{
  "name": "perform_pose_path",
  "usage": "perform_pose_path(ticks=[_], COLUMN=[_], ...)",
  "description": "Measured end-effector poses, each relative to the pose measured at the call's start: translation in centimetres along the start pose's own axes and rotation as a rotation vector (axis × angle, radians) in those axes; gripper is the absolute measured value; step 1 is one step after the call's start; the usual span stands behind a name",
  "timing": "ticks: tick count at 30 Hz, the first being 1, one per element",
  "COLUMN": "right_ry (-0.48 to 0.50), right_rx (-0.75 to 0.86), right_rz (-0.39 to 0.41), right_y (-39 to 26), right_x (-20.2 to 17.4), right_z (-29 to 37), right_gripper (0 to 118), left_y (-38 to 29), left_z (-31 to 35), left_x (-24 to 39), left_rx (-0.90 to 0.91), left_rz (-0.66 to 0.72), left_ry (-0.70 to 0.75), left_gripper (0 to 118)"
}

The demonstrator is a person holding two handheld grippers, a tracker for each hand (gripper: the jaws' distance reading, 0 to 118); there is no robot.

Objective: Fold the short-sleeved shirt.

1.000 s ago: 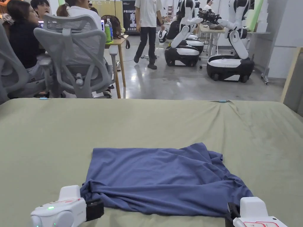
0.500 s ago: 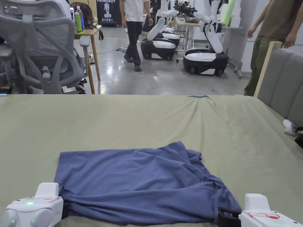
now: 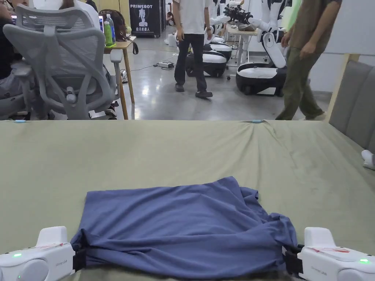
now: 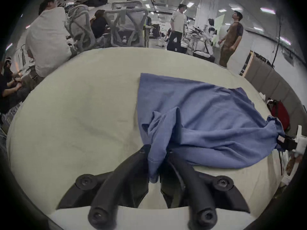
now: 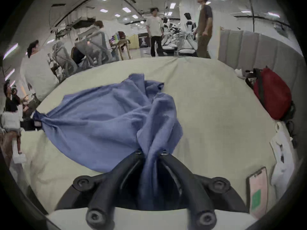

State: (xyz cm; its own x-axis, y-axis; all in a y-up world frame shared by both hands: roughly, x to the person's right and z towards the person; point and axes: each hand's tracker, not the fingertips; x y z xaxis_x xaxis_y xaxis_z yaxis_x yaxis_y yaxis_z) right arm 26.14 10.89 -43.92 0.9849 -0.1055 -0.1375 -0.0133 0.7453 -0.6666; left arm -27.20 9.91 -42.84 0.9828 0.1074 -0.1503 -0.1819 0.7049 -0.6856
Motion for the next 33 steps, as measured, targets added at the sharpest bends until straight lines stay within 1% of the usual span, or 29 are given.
perform_pose_path(ticks=[3, 7, 10, 13, 15, 16, 17, 18, 19, 20, 21, 22, 23, 26, 27, 28, 29, 30, 31, 32, 33], right_ry=[-0.013, -0.005, -0.009, -0.023, -0.033, -0.035, -0.041, -0.055, -0.034, 0.003, 0.033, 0.041, 0.055, 0.032, 0.022, 0.018, 0.041, 0.045, 0.037, 0.022, -0.001], right_rx=[0.026, -0.001, -0.091, -0.154, -0.155, -0.138, -0.092, -0.045, -0.006, 0.031, 0.072, 0.129, 0.189, 0.285, 0.309, 0.317, 0.308, 0.314, 0.32, 0.331, 0.363], right_rz=[0.011, 0.031, 0.09, 0.089, 0.079, 0.068, 0.053, 0.047, 0.042, 0.046, 0.061, 0.076, 0.099, 0.15, 0.164, 0.178, 0.187, 0.187, 0.189, 0.195, 0.201], right_y=[0.2, -0.7, -2.8, -5.3, -6.3, -6.3, -6.0, -5.5, -4.9, -4.2, -3.4, -2.9, -2.4, -1.7, -1.8, -2.0, -1.9, -2.1, -2.2, -2.3, -2.4], right_x=[-0.1, -0.3, -0.7, -0.7, -0.6, -0.5, -0.6, -1.1, -1.6, -2.6, -3.7, -5.1, -6.6, -11.0, -12.2, -13.0, -13.7, -14.3, -14.8, -14.8, -14.9], right_z=[4.2, 7.9, 7.7, 5.2, 4.4, 4.5, 5.1, 6.1, 6.9, 7.7, 8.5, 9.1, 9.6, 9.7, 9.6, 9.5, 9.2, 9.1, 8.9, 8.5, 8.5], right_gripper=[9, 9, 9, 9, 10, 21, 42, 72, 104, 118, 118, 118, 118, 118, 112, 93, 83, 83, 47, 11, 1], left_y=[-0.5, -2.4, -4.9, -6.9, -7.4, -7.3, -7.1, -6.7, -6.3, -5.8, -5.4, -4.9, -4.7, -4.4, -4.7, -4.9, -5.1, -5.3, -5.6, -5.7, -5.8], left_z=[2.7, 6.3, 7.0, 6.3, 5.7, 6.2, 7.1, 8.3, 9.3, 10.4, 11.5, 12.3, 12.9, 13.6, 13.6, 13.5, 13.5, 13.4, 13.2, 12.8, 12.3], left_x=[-0.3, -0.8, -1.1, -1.8, -2.6, -2.7, -2.6, -2.3, -1.9, -1.2, -0.4, 0.6, 1.9, 5.1, 6.1, 6.6, 7.0, 7.3, 7.6, 7.8, 7.8], left_rx=[0.011, -0.005, -0.033, -0.077, -0.07, -0.049, -0.022, 0.033, 0.088, 0.146, 0.195, 0.23, 0.264, 0.343, 0.352, 0.349, 0.351, 0.355, 0.35, 0.337, 0.315], left_rz=[0.002, 0.01, -0.008, 0.044, 0.067, 0.08, 0.081, 0.061, 0.055, 0.047, 0.033, 0.011, -0.016, -0.107, -0.122, -0.125, -0.132, -0.141, -0.163, -0.197, -0.222], left_ry=[-0.015, -0.064, -0.052, -0.054, -0.063, -0.063, -0.053, -0.011, 0.006, -0.004, -0.022, -0.045, -0.035, -0.039, -0.039, -0.037, -0.04, -0.037, -0.022, -0.005, 0.002], left_gripper=[8, 8, 8, 8, 10, 22, 44, 72, 101, 109, 108, 108, 108, 107, 102, 87, 81, 81, 54, 22, 0])
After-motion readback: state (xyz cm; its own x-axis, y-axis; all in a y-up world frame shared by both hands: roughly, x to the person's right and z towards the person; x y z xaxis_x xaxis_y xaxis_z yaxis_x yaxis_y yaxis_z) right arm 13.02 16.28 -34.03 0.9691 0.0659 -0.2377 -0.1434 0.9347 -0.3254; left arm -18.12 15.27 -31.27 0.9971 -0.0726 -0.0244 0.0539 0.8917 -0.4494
